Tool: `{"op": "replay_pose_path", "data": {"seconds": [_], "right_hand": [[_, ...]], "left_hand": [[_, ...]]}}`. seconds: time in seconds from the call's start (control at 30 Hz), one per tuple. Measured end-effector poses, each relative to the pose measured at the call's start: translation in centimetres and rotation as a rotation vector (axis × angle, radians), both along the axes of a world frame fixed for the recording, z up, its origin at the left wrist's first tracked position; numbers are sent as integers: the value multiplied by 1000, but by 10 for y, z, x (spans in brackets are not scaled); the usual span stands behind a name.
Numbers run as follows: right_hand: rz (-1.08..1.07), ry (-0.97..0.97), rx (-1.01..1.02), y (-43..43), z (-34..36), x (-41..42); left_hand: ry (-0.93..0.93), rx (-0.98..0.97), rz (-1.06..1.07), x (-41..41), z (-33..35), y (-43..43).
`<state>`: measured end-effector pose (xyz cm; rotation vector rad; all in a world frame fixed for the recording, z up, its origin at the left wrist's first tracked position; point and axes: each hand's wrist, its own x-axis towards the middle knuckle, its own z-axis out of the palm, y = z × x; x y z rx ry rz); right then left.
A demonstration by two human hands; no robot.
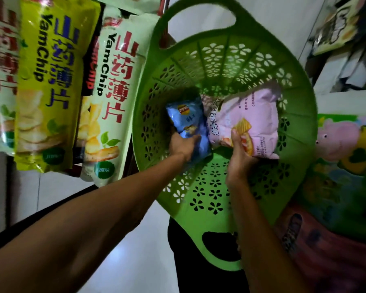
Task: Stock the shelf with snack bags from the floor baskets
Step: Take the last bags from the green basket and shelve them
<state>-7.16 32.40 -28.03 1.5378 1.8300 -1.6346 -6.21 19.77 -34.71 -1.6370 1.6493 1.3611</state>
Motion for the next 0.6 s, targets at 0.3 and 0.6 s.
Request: {"op": "replay_pose_path", "data": {"seconds": [0.3,0.6], "right_hand": [[165,33,217,-13,58,-4],[55,-233,253,-3,75,-17]], "left_hand": [[193,88,-15,-2,126,-13],[311,141,-4,-30,152,-19]]}}
